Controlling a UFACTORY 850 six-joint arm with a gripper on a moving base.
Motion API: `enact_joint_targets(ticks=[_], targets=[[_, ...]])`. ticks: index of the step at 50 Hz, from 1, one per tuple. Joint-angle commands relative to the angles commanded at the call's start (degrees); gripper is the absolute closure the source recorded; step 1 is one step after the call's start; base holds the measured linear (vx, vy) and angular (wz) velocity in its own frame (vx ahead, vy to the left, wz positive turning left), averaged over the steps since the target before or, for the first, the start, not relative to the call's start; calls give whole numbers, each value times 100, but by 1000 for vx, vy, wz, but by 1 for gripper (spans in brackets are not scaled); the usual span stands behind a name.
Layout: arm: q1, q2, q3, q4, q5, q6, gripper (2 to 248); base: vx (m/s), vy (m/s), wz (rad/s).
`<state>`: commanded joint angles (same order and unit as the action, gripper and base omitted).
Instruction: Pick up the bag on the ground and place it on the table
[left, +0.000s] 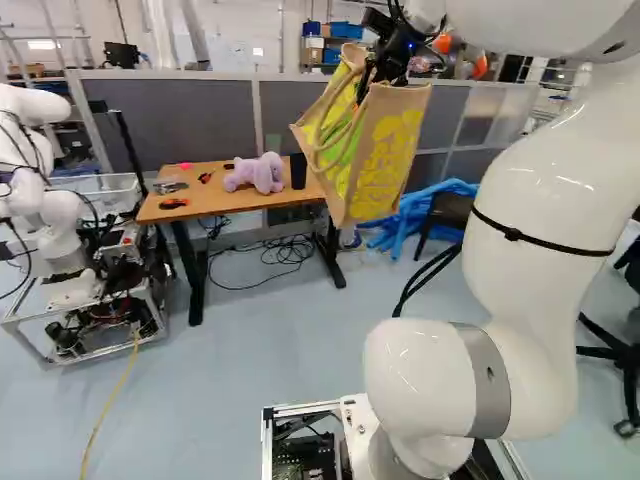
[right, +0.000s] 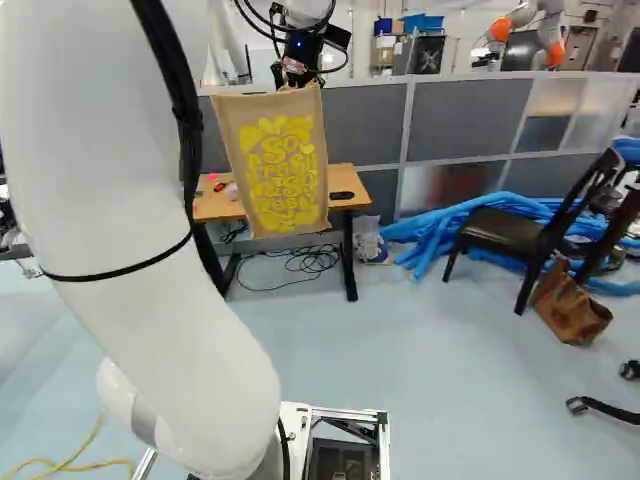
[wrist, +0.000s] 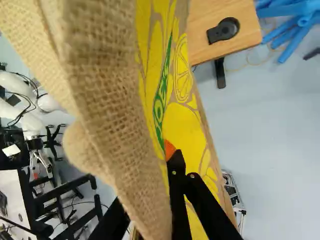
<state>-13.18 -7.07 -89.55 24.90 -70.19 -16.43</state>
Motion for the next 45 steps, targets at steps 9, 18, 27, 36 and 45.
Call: enact_joint_targets(ticks=[9, 18, 27, 36, 45], targets=[[0, 0, 0, 0, 0, 0, 228, 3, -42, -182], [0, 0, 0, 0, 0, 0, 228, 0, 19, 77], [0, 0, 0, 0, 0, 0, 228, 0, 0, -2], [0, 0, 0, 0, 0, 0, 228, 83, -32, -29], [0, 0, 0, 0, 0, 0, 228, 129, -89, 1]])
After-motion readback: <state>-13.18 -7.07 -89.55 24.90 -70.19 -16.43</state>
